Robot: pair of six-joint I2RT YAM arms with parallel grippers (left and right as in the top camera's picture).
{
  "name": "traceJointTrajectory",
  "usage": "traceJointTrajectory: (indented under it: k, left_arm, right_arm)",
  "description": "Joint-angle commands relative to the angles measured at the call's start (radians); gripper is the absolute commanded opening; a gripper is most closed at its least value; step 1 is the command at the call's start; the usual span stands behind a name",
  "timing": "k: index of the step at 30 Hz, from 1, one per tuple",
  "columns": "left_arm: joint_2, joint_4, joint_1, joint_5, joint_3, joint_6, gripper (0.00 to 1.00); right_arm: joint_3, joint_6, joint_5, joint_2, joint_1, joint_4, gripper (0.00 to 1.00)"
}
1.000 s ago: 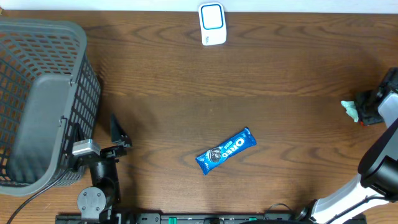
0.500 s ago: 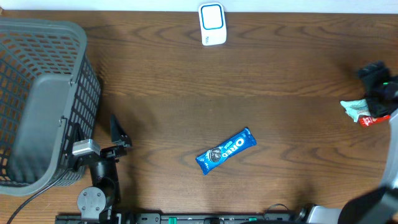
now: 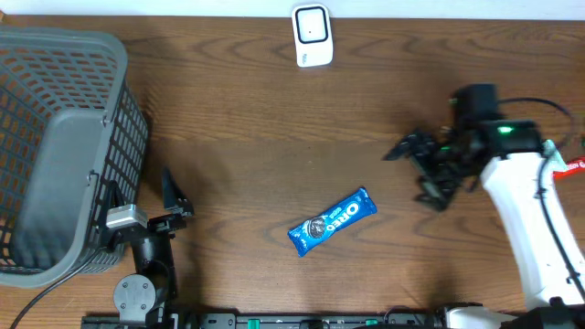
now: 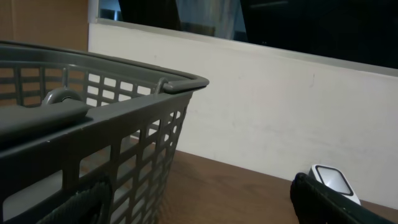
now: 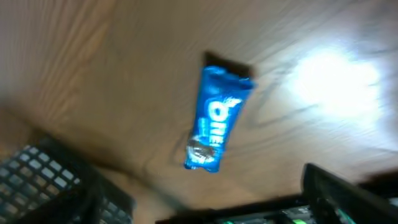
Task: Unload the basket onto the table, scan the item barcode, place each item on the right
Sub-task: 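Move the right gripper down onto the blue Oreo pack and grasp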
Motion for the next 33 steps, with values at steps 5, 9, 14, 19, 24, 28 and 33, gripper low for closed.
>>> traceJointTrajectory:
  k: [5,9,14,19,24,28,33]
  left_arm:
    - [-0.007,0.001,0.003,0.005,0.000,-0.008,0.92]
    - [-0.007,0.001,0.003,0.005,0.000,-0.008,0.92]
    - [-0.007,0.001,0.003,0.005,0.000,-0.008,0.92]
    - [-0.007,0.001,0.003,0.005,0.000,-0.008,0.92]
    - [-0.007,0.001,0.003,0.005,0.000,-0.008,0.92]
    - [-0.007,0.001,0.003,0.005,0.000,-0.008,0.92]
    - [-0.007,0.001,0.003,0.005,0.000,-0.008,0.92]
  right_arm:
    - [-0.034,0.498,-0.011,0.084,0.281,-0.018,0.86]
    - [-0.034,0.650,0.007,0.193,0.399,0.114,0.84]
    - [-0.029,0.735,-0.013,0.323,0.431,0.167,0.78]
    - [-0.029,0.734,-0.053,0.434,0.431,0.202,0.74]
    - [-0.023,0.738,-0.037,0.496,0.430,0.233,0.70]
    - [-0.008,0.755,0.035,0.516,0.428,0.234,0.63]
    - [-0.008,0.771,0.162,0.532,0.441,0.173,0.60]
